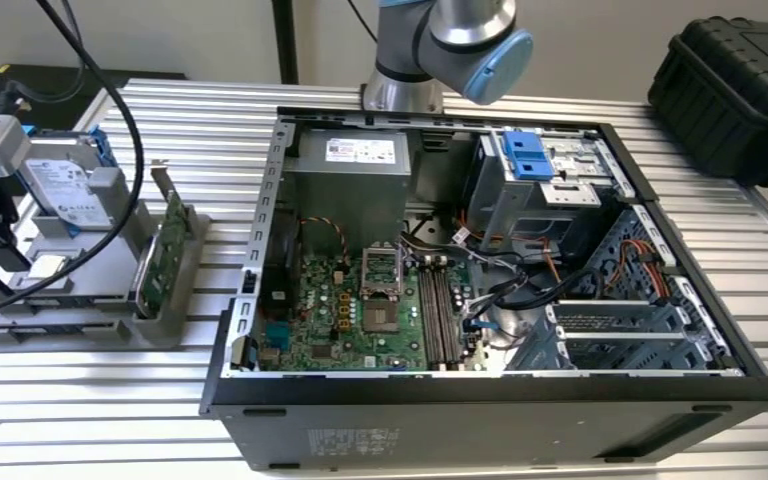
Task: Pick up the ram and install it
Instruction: 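Pick up the ram and move it above insertion slot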
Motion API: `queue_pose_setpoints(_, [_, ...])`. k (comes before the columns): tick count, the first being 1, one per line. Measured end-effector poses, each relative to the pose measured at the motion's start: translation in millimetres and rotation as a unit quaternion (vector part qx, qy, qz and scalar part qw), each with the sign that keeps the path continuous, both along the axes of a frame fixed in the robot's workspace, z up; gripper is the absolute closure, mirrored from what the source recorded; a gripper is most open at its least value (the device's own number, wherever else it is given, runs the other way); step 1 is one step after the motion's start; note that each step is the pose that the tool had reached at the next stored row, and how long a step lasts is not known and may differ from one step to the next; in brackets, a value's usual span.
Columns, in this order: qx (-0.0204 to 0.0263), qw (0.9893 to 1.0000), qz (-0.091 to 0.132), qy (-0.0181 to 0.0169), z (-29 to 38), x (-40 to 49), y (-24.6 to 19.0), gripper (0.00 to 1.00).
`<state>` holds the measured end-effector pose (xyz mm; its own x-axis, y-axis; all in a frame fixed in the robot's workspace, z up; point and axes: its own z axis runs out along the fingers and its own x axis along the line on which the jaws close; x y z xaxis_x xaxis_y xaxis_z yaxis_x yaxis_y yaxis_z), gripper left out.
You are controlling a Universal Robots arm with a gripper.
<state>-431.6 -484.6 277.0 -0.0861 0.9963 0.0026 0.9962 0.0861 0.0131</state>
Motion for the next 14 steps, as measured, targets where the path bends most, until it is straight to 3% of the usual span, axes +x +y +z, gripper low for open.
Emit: queue_pose_setpoints(14, [0.0,1.0,0.0,0.0,-3.9,0.0,0.0,0.0])
